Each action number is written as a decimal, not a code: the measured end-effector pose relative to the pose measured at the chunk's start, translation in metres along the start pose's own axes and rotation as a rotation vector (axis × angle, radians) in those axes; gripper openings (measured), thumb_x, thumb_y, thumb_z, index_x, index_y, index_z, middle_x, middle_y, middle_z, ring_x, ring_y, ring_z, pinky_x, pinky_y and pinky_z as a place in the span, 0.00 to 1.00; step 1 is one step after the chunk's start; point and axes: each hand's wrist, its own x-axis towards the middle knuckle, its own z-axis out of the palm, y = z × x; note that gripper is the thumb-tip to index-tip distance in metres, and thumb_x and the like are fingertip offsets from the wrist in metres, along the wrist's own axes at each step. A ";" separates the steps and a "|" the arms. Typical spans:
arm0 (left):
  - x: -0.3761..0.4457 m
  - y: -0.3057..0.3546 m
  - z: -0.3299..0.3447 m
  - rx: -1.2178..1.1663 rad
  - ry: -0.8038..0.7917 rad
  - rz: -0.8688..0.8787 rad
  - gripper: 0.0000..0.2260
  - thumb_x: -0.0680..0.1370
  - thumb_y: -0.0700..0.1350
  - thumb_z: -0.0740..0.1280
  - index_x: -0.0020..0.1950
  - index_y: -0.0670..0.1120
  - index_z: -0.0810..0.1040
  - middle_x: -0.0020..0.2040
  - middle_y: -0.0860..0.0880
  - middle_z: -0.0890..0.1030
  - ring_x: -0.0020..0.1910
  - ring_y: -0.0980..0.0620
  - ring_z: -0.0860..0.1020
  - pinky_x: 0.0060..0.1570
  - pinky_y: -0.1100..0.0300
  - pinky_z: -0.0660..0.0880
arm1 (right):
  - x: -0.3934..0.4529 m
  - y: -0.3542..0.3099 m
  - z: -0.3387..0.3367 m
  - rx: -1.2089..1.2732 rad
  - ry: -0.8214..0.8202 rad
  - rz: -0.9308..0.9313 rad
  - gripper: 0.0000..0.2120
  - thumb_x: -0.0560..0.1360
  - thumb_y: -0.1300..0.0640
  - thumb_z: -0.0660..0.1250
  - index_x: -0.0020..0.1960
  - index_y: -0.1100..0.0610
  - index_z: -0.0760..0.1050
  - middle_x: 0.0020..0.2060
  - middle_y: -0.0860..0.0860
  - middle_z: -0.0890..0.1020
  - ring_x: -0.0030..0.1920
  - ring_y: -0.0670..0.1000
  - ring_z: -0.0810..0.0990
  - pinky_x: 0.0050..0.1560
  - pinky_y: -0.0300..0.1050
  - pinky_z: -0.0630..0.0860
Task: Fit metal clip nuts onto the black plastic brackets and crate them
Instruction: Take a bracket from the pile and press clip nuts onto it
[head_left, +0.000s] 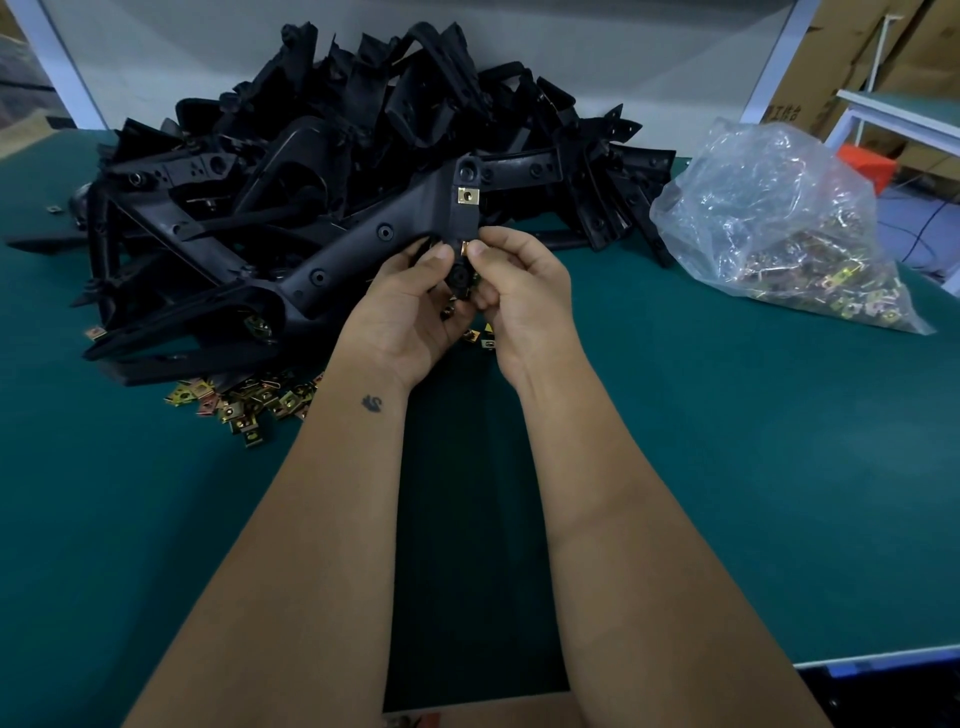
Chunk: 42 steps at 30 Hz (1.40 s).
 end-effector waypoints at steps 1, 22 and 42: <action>0.000 -0.001 0.000 -0.007 0.007 0.004 0.07 0.82 0.39 0.62 0.60 0.43 0.74 0.43 0.49 0.84 0.35 0.55 0.81 0.31 0.64 0.75 | 0.000 0.000 0.000 -0.010 0.002 -0.009 0.06 0.75 0.67 0.69 0.45 0.58 0.78 0.26 0.45 0.73 0.26 0.43 0.69 0.29 0.39 0.71; -0.004 -0.005 0.010 -0.267 0.110 -0.008 0.15 0.82 0.47 0.64 0.65 0.42 0.78 0.53 0.46 0.84 0.55 0.48 0.83 0.59 0.54 0.79 | -0.009 0.012 0.015 -0.778 0.156 -0.522 0.12 0.74 0.48 0.72 0.50 0.56 0.80 0.45 0.46 0.77 0.49 0.48 0.77 0.47 0.44 0.75; -0.003 -0.010 0.023 -0.130 0.312 0.076 0.13 0.79 0.53 0.68 0.61 0.50 0.78 0.46 0.51 0.85 0.40 0.54 0.81 0.43 0.60 0.81 | -0.017 0.001 -0.001 -0.325 0.455 -0.250 0.14 0.78 0.51 0.67 0.36 0.51 0.67 0.30 0.43 0.72 0.28 0.39 0.70 0.29 0.31 0.66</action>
